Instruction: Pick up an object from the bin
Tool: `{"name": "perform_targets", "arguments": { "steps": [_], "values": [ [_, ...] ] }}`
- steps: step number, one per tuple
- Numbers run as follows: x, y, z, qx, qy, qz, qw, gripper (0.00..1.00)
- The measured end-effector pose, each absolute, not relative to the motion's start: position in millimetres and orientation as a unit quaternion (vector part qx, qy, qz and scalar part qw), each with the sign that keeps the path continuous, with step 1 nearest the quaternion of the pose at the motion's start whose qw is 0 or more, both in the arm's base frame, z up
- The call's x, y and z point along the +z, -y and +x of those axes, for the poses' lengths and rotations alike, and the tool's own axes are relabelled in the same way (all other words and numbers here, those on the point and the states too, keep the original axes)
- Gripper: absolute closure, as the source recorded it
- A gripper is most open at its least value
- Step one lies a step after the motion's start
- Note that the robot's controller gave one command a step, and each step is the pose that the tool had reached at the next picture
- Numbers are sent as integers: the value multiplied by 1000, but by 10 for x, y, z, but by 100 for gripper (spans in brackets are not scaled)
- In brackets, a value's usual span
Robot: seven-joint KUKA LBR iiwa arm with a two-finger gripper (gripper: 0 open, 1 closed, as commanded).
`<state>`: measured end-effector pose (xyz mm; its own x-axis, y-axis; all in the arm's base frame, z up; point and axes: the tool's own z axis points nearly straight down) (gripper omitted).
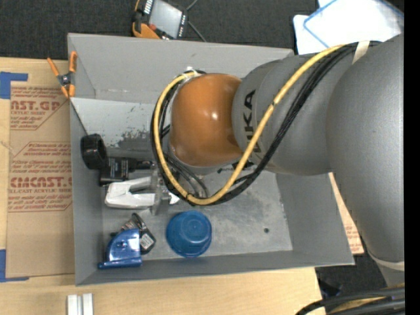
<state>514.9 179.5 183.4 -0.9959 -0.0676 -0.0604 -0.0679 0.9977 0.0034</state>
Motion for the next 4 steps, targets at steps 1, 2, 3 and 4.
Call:
{"name": "perform_targets", "arguments": {
  "steps": [1,2,3,4],
  "values": [
    [1702,-2262,5220,-3,-991,-131,25,100],
    [992,-1863,5132,6,-997,-67,47,100],
    [1220,-1914,5104,-6,-951,-307,30,100],
    [805,-1780,5196,-4,-983,-180,46,100]
  ]
}}
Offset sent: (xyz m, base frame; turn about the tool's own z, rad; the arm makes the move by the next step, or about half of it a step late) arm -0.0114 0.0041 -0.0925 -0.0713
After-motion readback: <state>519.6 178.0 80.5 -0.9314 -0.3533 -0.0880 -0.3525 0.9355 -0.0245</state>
